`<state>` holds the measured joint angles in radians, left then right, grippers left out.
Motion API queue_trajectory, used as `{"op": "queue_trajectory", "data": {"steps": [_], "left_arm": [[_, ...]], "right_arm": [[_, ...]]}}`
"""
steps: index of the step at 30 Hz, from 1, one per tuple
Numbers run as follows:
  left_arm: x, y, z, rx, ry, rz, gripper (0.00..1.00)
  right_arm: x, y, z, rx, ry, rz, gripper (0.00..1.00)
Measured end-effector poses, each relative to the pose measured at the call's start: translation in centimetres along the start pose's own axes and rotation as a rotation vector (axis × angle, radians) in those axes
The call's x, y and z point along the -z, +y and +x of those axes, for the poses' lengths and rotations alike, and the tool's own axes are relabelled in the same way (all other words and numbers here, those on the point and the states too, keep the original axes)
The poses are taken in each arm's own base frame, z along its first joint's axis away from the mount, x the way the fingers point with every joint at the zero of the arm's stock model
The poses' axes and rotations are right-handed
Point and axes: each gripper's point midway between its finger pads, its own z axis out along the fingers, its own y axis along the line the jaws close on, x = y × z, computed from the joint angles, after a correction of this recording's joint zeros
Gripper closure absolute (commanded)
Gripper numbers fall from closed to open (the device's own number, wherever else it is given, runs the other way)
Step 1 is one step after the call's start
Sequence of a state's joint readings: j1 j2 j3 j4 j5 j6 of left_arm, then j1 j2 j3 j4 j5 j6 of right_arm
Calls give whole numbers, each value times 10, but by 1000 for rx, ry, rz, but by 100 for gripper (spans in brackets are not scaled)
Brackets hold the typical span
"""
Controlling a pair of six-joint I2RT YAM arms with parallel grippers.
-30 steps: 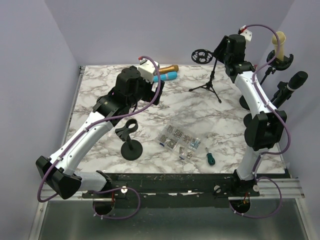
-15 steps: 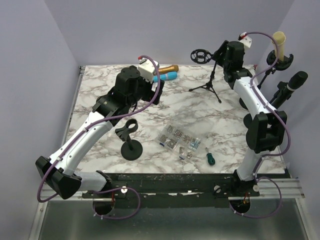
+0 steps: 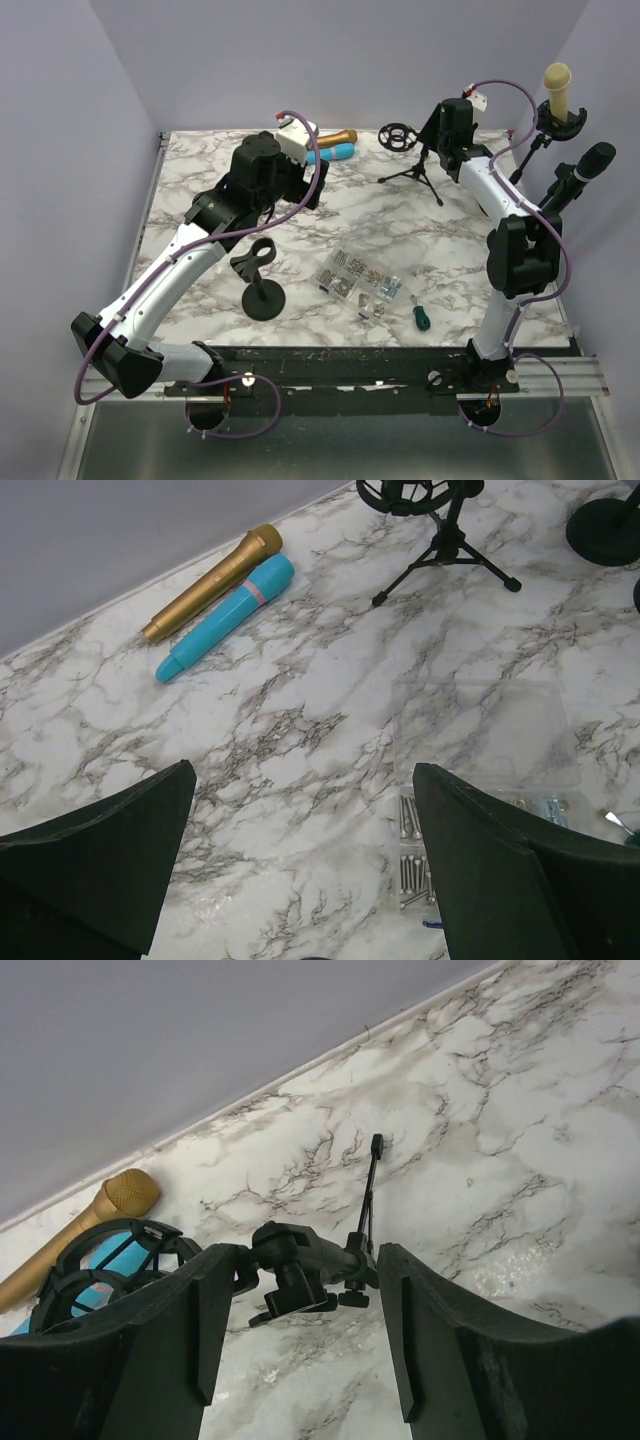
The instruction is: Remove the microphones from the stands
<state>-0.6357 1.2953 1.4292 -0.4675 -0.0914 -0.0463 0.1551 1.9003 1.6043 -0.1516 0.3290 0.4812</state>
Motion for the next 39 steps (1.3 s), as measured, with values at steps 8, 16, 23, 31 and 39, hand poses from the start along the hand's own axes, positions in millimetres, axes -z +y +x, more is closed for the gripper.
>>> {"op": "queue_trajectory", "data": {"steps": [8, 16, 23, 31, 39], "left_arm": [[0, 0, 0, 0, 1, 0, 5], [0, -1, 1, 4, 3, 7, 6], [0, -3, 1, 6, 5, 14, 6], [1, -7, 1, 8, 6, 29, 5], [3, -27, 2, -9, 6, 75, 5]], "right_arm": [[7, -2, 1, 47, 52, 16, 2], [34, 5, -23, 57, 54, -15, 0], [93, 22, -81, 19, -48, -115, 0], [196, 3, -114, 14, -172, -199, 0], [287, -58, -128, -21, -375, -116, 0]]}}
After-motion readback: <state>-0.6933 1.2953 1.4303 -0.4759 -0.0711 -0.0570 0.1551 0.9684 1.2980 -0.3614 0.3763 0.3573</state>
